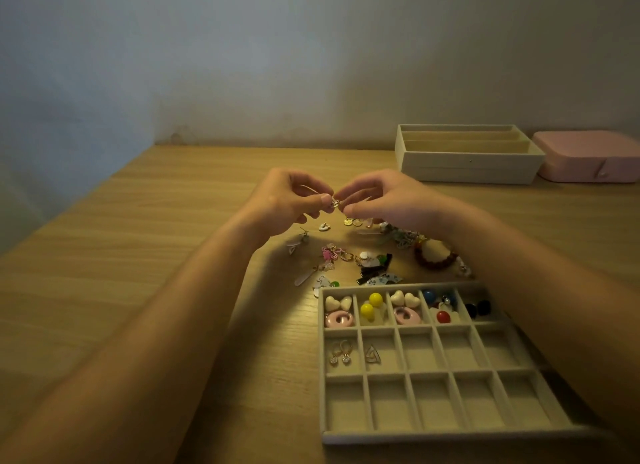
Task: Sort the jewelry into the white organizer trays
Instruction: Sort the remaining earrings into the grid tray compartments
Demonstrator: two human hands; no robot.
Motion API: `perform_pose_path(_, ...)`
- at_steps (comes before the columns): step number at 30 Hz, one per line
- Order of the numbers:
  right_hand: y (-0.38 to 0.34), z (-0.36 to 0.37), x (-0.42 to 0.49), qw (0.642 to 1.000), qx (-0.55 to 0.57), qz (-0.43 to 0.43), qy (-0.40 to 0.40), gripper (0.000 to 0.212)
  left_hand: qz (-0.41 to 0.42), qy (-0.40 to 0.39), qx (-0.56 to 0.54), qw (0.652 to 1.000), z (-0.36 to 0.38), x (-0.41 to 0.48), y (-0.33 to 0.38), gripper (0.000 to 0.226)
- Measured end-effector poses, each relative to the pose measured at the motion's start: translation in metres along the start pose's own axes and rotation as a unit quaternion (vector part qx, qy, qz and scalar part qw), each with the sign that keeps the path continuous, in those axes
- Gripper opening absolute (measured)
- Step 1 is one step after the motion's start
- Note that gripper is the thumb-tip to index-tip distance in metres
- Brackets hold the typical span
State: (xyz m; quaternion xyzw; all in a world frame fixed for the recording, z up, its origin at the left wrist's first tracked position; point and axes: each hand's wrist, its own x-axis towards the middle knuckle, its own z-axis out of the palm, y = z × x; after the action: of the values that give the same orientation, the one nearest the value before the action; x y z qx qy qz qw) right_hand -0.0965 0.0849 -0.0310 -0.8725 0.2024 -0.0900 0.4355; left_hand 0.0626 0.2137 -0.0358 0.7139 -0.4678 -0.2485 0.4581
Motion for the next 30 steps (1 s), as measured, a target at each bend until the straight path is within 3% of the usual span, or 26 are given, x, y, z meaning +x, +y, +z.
perform_pose_path(5, 0.001, -0.002, 0.001, 0.998, -0.046, 0.004, 0.045, 0.006, -0.002, 0.003, -0.011, 1.0, 0.009, 0.005, 0.0, 0.007)
perform_pose_path(9, 0.012, -0.017, -0.002, 0.997, -0.045, 0.028, 0.057, 0.008, 0.0, 0.035, 0.163, 0.986, 0.012, 0.016, -0.017, 0.014)
perform_pose_path(12, 0.024, -0.029, -0.006, 0.994, -0.034, 0.063, 0.079, 0.011, -0.004, 0.032, 0.229, 0.973, 0.013, 0.02, -0.025, 0.017)
perform_pose_path(30, 0.051, -0.064, -0.022, 0.978, -0.054, 0.094, 0.179, 0.013, 0.085, -0.065, 0.279, 0.954, 0.067, 0.04, 0.003, 0.015)
